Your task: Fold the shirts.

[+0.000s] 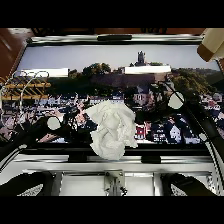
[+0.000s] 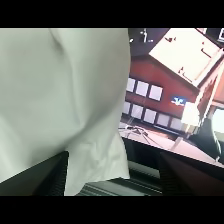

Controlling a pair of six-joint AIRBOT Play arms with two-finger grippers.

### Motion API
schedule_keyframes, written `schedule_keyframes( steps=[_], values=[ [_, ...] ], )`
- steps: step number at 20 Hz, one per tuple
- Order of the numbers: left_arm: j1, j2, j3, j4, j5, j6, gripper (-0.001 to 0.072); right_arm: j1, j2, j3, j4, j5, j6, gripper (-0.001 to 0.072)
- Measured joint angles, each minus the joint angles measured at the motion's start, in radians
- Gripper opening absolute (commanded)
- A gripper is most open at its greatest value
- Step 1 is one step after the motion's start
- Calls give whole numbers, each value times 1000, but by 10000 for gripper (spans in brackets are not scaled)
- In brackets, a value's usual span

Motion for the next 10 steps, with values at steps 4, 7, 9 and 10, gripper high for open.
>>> schedule_keyframes(
  steps=[4,7,9,10],
  values=[
    [-56,-57,-28,-115,129,39,488,0,-6,0,37,-11,-3,659],
    [-94,-84,-39,-144,233,58,174,0,-8,0,67,-12,-10,659],
    [-105,-91,-42,-157,269,63,77,0,-14,0,79,-20,-13,659],
    [-108,-93,-42,-161,284,67,33,0,-23,-1,85,-28,-14,659]
  ],
)
